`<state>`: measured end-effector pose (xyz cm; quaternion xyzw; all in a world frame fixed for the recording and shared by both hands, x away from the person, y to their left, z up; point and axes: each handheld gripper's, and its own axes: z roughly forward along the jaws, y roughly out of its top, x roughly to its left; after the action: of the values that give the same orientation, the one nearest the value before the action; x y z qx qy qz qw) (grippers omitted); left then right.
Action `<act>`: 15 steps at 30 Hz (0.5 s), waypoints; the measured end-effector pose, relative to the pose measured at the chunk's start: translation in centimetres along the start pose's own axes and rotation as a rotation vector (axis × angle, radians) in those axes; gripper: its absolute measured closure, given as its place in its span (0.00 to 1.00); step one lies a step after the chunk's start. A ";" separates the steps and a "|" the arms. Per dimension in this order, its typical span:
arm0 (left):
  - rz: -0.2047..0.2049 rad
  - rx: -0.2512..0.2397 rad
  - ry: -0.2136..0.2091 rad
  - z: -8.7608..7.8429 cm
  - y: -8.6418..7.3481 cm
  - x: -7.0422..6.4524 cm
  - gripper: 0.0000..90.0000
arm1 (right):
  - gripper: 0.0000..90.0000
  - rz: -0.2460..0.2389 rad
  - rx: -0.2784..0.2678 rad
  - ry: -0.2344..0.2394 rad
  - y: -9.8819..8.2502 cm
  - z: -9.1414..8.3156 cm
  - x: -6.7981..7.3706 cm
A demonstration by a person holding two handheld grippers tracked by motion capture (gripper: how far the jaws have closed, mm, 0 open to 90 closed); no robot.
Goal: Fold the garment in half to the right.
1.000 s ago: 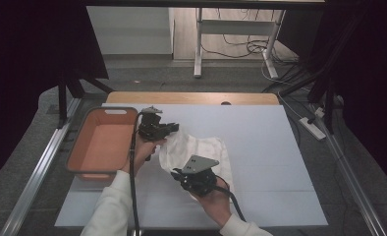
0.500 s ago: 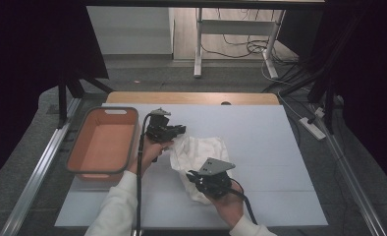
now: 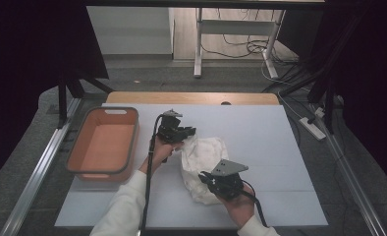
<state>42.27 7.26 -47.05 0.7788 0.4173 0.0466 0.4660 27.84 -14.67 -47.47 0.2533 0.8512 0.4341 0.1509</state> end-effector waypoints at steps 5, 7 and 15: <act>0.011 0.013 -0.006 0.9 0.2 -0.4 0.93 | 0.92 0.007 0.011 -0.010 -0.5 -0.4 -0.3; 0.015 0.018 -0.007 1.2 0.2 -0.5 0.92 | 0.92 0.013 0.019 -0.017 -0.9 -0.6 -0.5; 0.034 0.045 -0.018 2.9 0.4 -1.1 0.92 | 0.92 0.042 0.028 -0.026 -1.7 -1.1 -1.1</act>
<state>43.18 4.43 -47.99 0.7964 0.4007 0.0380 0.4514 27.68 -16.83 -48.24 0.2786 0.8497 0.4221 0.1492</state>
